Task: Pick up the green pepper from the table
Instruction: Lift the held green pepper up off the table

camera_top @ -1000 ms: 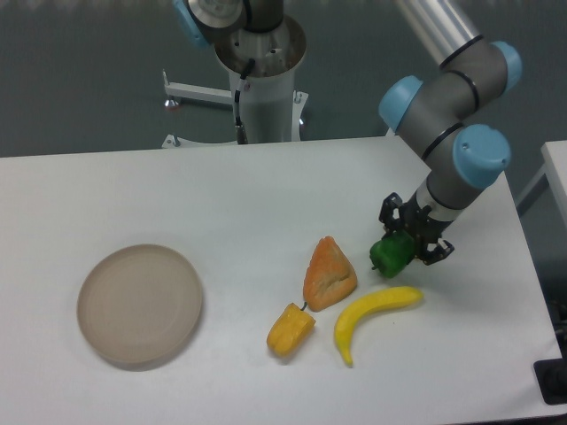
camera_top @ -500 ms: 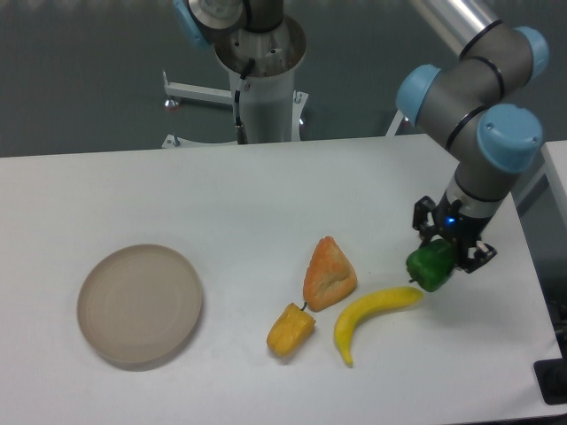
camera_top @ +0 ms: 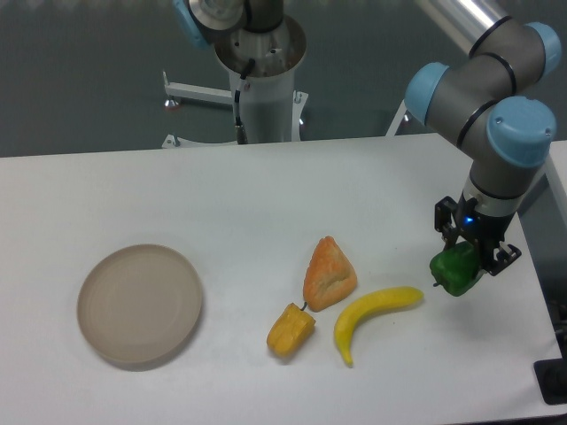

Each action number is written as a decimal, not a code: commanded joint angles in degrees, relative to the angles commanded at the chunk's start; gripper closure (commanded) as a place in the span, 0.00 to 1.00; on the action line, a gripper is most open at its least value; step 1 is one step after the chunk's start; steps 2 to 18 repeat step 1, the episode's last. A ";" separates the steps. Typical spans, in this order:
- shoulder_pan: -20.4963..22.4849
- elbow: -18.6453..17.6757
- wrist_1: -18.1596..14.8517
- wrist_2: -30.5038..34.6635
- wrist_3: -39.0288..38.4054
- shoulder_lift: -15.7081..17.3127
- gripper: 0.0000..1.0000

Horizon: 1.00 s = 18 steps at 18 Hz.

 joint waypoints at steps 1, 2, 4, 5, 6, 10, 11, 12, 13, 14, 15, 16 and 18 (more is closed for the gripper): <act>0.00 0.09 0.09 0.00 0.00 -0.09 0.66; 0.00 0.09 0.09 0.00 0.00 -0.09 0.66; 0.00 0.09 0.09 0.00 0.00 -0.09 0.66; 0.00 0.09 0.09 0.00 0.00 -0.09 0.66; 0.00 0.09 0.09 0.00 0.00 -0.09 0.66; 0.00 0.09 0.09 0.00 0.00 -0.09 0.66; 0.00 0.09 0.09 0.00 0.00 -0.09 0.66; 0.00 0.09 0.09 0.00 0.00 -0.09 0.66; 0.00 0.09 0.09 0.00 0.00 -0.09 0.66; 0.00 0.09 0.09 0.00 0.00 -0.09 0.66; 0.00 0.09 0.09 0.00 0.00 -0.09 0.66; 0.00 0.09 0.09 0.00 0.00 -0.09 0.66; 0.00 0.09 0.09 0.00 0.00 -0.09 0.66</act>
